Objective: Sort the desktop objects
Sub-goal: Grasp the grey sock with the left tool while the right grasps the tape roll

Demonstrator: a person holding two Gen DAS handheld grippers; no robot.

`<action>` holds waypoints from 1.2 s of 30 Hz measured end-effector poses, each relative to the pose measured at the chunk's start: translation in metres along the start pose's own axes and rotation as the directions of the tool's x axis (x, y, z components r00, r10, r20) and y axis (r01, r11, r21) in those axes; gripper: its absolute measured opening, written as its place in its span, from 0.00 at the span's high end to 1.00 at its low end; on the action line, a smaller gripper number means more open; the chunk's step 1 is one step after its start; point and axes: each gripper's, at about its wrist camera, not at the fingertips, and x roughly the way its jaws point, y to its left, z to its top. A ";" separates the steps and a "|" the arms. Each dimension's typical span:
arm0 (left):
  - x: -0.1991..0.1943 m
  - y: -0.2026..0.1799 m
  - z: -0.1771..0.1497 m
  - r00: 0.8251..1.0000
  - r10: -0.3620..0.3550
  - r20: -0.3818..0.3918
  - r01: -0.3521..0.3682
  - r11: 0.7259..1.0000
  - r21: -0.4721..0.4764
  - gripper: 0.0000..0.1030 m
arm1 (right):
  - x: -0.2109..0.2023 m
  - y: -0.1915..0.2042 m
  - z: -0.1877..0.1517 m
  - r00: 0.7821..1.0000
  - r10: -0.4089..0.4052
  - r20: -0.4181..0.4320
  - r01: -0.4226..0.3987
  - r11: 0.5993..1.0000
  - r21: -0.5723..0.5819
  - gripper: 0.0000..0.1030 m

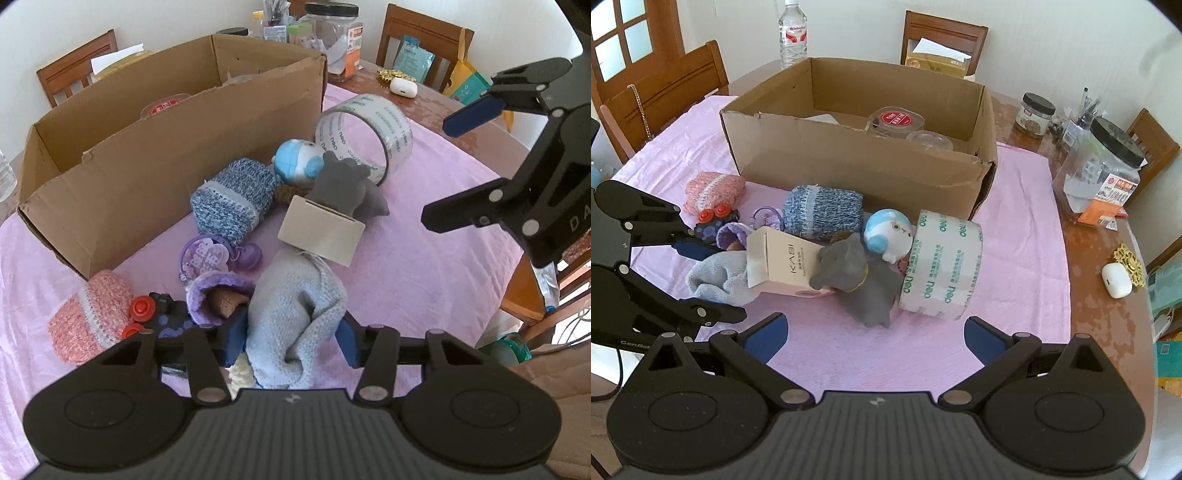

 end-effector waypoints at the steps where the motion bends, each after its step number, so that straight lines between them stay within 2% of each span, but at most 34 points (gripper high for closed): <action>1: 0.000 0.000 0.000 1.000 0.003 -0.001 -0.003 1.000 0.001 0.54 | 0.001 0.000 0.001 1.000 -0.002 -0.001 0.002 1.000 -0.004 0.00; 4: -0.004 0.004 0.002 1.000 -0.008 -0.003 0.008 1.000 -0.022 0.61 | 0.002 -0.001 0.003 1.000 -0.015 0.000 0.015 1.000 -0.024 0.00; 21: -0.028 0.019 0.002 1.000 0.003 0.017 -0.002 0.996 -0.086 0.62 | 0.033 -0.032 0.031 0.987 -0.157 0.019 0.158 0.982 -0.103 0.00; 29: -0.025 0.020 0.010 1.000 0.005 0.015 -0.004 0.996 -0.088 0.62 | 0.033 -0.060 0.028 0.983 -0.182 0.001 0.181 0.980 -0.081 0.00; 36: -0.025 0.022 0.017 1.000 -0.002 0.022 0.004 0.997 -0.079 0.62 | 0.032 -0.083 0.027 0.966 -0.260 -0.011 0.259 0.965 -0.049 0.00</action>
